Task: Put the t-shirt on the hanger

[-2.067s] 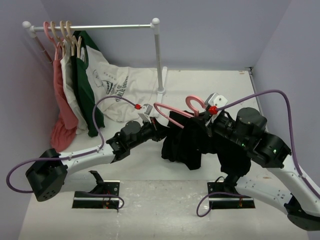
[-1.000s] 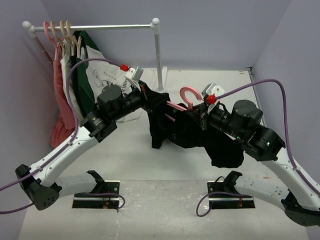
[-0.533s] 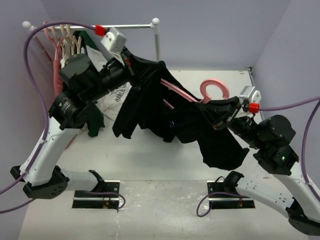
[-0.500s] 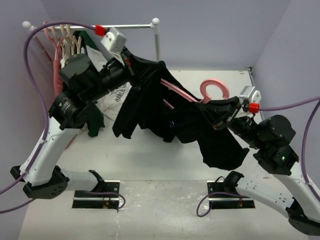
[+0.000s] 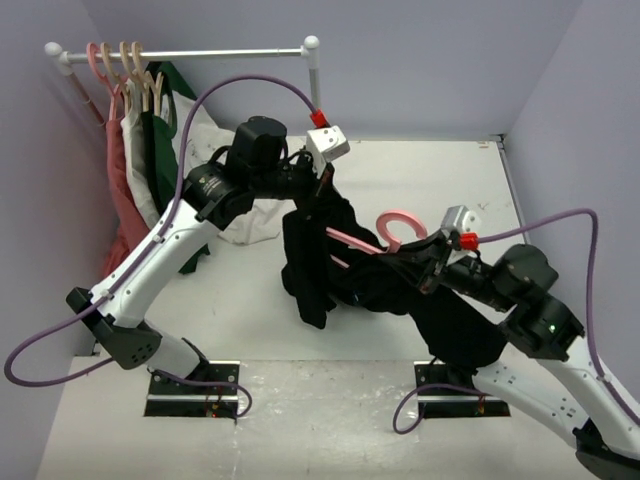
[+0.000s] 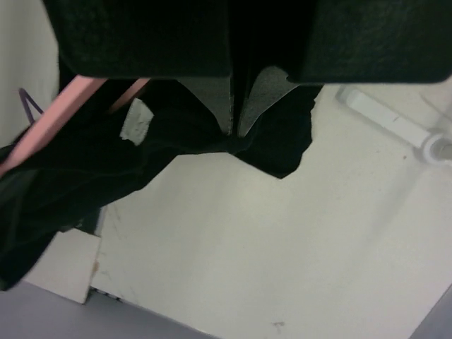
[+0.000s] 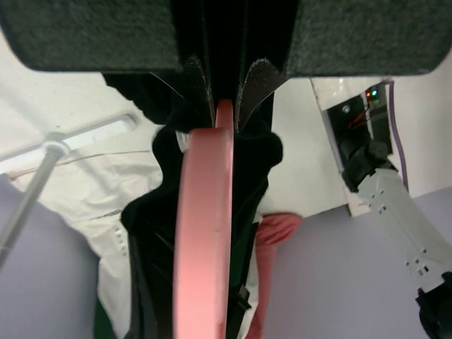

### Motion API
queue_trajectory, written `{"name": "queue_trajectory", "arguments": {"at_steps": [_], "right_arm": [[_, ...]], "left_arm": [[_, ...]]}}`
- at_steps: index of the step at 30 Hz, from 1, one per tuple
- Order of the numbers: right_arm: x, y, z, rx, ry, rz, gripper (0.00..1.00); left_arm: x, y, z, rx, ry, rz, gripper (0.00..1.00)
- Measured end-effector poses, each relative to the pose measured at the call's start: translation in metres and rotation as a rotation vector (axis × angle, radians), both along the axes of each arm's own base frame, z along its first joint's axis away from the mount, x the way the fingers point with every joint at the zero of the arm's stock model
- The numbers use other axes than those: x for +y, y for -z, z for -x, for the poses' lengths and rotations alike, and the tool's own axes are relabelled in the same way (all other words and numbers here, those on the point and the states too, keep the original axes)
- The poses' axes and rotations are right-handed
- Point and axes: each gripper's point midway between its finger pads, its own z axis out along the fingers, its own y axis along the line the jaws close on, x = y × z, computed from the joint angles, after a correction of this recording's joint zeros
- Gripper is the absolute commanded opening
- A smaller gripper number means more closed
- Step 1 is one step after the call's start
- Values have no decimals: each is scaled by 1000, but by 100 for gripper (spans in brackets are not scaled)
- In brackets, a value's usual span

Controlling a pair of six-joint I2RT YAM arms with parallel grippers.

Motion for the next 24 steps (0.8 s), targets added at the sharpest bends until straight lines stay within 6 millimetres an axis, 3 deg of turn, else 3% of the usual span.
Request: {"name": "queue_trajectory", "arguments": {"at_steps": [6,10,11,12,14,15,16,19,22,24], "right_arm": [[33,27,-2,72,-140,56,0],[39,27,-6,74,-151,28,0],[39,25,-9,66,-142,9,0],[39,24,-11,58,-130,-10,0],[36,26,-16,44,-103,-47,0],[32,29,-18,44,-84,-62,0],[28,32,-20,45,-62,-77,0],[18,36,-26,52,7,-114,0],[9,31,-34,51,78,-157,0],[2,27,-40,53,135,-185,0]], "left_arm": [[-17,-16,40,21,264,99,0],[-22,-24,57,23,374,165,0],[-23,-25,59,22,385,175,6],[-24,-26,58,18,384,180,21],[-25,-27,52,13,350,181,74],[-24,-27,44,0,301,171,96],[-22,-27,36,-14,245,162,100],[-9,-31,7,-54,35,136,100],[22,-50,-20,-131,-233,147,100],[52,-71,-25,-196,-384,193,100]]}}
